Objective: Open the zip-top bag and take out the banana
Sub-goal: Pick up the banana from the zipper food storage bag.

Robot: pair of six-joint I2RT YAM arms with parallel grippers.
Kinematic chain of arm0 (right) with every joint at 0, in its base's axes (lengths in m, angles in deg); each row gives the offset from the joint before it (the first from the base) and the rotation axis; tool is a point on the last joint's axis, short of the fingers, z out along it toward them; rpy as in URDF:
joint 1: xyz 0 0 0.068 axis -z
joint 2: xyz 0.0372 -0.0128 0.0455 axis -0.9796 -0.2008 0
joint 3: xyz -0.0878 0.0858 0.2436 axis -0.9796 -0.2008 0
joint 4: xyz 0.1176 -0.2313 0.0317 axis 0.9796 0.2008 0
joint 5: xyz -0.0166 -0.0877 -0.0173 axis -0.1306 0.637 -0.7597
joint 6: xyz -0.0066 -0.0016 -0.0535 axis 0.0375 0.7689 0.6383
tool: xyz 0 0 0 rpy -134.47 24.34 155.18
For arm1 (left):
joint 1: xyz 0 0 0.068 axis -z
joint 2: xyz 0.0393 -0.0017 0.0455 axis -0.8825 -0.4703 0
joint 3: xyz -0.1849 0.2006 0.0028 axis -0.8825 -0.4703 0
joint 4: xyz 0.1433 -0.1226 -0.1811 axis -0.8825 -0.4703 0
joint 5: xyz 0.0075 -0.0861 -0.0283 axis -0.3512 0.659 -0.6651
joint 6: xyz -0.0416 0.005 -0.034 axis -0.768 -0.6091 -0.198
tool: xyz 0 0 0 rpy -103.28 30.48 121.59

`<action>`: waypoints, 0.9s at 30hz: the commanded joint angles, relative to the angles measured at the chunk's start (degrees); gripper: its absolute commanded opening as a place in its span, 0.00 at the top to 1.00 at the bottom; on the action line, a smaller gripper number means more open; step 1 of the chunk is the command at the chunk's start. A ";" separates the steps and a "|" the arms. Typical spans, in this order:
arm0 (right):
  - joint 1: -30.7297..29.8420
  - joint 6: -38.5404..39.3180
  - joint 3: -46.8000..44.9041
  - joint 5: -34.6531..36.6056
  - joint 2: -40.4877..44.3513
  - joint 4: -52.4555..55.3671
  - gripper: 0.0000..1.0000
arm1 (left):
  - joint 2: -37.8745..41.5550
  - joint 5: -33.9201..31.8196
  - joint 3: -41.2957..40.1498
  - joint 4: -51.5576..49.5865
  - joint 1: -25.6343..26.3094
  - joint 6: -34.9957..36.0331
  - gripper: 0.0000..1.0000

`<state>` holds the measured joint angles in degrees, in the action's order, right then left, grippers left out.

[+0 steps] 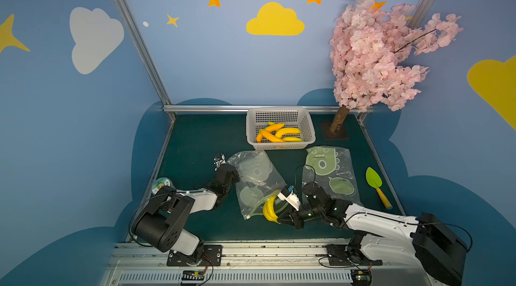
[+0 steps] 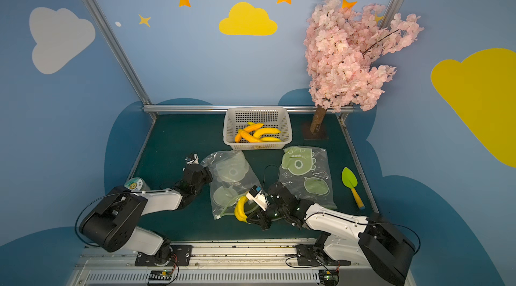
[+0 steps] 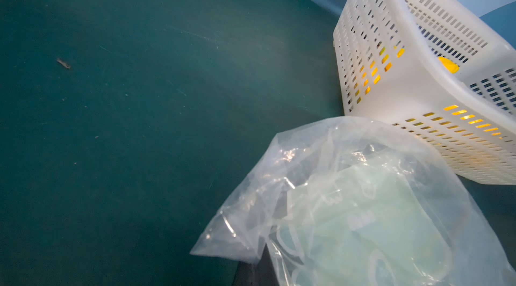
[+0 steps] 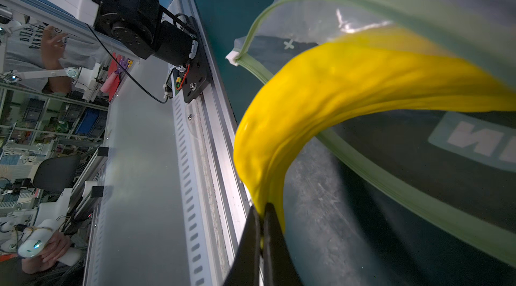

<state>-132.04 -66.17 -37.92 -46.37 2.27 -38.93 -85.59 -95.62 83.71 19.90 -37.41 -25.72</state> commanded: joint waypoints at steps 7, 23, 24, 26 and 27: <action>-0.84 -1.72 -3.13 -1.45 9.87 6.83 1.00 | -3.32 -2.94 2.71 -2.81 0.09 1.26 0.97; -1.37 -12.29 -7.74 -0.95 28.77 2.43 1.00 | -5.72 -4.40 5.00 -6.25 0.10 1.21 0.71; -1.40 -12.74 -7.43 -0.84 29.24 2.55 1.00 | -5.82 -4.46 5.06 -6.54 0.10 1.22 0.69; -1.43 -12.31 -6.15 -0.79 29.81 4.59 1.00 | -5.77 -4.79 5.06 -7.17 0.15 0.97 0.67; -1.52 -12.03 -5.35 -0.94 29.96 5.64 1.00 | -5.71 -5.01 4.91 -7.31 0.13 0.90 0.64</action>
<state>-133.05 -77.19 -45.17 -46.96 31.34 -34.12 -90.53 -99.95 87.87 14.54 -37.41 -24.84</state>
